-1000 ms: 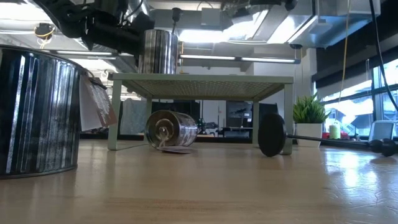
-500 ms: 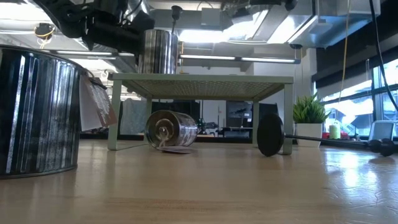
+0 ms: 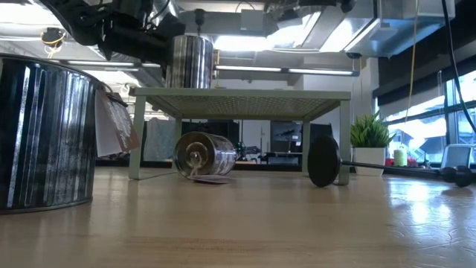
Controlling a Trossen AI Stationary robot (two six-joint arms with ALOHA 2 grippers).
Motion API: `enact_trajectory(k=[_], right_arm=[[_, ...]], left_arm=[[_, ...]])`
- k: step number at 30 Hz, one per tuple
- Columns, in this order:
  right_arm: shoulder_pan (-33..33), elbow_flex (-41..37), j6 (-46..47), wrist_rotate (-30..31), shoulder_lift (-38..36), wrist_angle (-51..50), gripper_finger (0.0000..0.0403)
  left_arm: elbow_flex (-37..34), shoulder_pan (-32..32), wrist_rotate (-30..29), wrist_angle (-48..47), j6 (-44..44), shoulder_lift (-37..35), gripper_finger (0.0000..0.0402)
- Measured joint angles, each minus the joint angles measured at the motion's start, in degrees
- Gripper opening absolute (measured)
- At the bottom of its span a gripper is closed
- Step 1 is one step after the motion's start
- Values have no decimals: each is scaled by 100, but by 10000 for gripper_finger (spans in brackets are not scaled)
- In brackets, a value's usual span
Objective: Pick & Place candle stick holders
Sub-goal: Put the top candle holder on the shelf
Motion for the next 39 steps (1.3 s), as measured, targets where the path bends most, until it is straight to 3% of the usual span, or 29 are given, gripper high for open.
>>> enact_trajectory(k=[14,32,39], right_arm=[[0,0,64,0,0,-1,169],[-1,0,-43,144,0,139,169],[-1,0,7,151,0,170,169]], left_arm=[[-2,0,-10,-149,-58,-309,88],[-4,1,-225,-2036,28,-1372,88],[-4,144,-233,-3024,-4,-1431,72]])
